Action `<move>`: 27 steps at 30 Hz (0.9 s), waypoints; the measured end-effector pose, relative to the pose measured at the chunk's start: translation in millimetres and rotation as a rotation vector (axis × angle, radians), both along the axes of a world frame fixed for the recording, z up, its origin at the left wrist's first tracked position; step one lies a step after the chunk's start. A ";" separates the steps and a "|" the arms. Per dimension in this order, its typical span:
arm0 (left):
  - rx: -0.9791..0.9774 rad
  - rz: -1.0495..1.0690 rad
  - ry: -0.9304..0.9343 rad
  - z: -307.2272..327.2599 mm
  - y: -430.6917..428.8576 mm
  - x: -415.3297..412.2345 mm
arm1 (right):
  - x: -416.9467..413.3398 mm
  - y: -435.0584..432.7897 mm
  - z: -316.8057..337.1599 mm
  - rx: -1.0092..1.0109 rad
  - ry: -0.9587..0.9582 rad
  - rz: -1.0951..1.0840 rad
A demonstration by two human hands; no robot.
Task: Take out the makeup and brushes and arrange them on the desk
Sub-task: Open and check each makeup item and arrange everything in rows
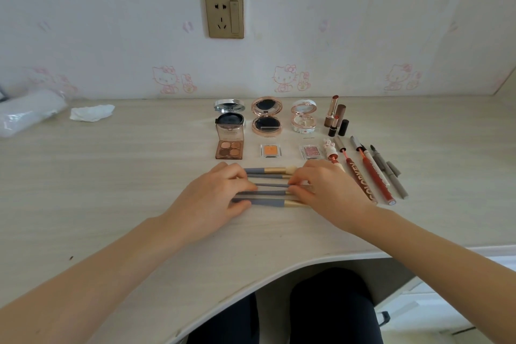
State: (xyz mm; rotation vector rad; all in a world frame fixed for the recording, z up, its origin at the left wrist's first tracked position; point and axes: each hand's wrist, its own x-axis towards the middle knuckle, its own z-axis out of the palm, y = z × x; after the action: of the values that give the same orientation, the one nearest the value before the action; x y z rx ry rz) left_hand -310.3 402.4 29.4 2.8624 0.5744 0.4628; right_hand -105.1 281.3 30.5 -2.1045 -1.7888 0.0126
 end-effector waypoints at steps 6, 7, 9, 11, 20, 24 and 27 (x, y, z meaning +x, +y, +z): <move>0.053 -0.026 -0.067 -8.1 -0.5 -4.0 | -0.4 4.9 -4.8 0.010 -0.027 0.016; 0.067 -0.030 -0.084 -8.7 -1.0 -4.6 | -0.7 5.1 -6.2 0.024 -0.030 0.026; 0.086 -0.035 -0.098 -11.0 -1.6 -5.4 | -3.0 2.8 -9.3 0.075 -0.048 0.044; 0.075 -0.039 -0.099 -14.3 -1.2 -6.1 | -6.7 -4.1 -10.9 0.125 -0.068 0.055; 0.133 -0.068 -0.083 -19.6 5.8 3.8 | -3.9 -11.9 -23.1 0.199 -0.242 0.163; 0.184 -0.025 -0.110 -23.4 16.7 3.2 | -5.0 7.0 -24.2 0.223 -0.281 0.179; 0.185 0.013 -0.096 -25.8 24.7 -0.5 | -6.6 20.4 -28.1 0.212 -0.273 0.182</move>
State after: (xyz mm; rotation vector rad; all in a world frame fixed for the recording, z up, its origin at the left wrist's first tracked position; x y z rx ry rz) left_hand -310.8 427.1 3.6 2.9903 0.5610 0.6860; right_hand -111.7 301.7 2.5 -1.8603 -2.0305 -0.4158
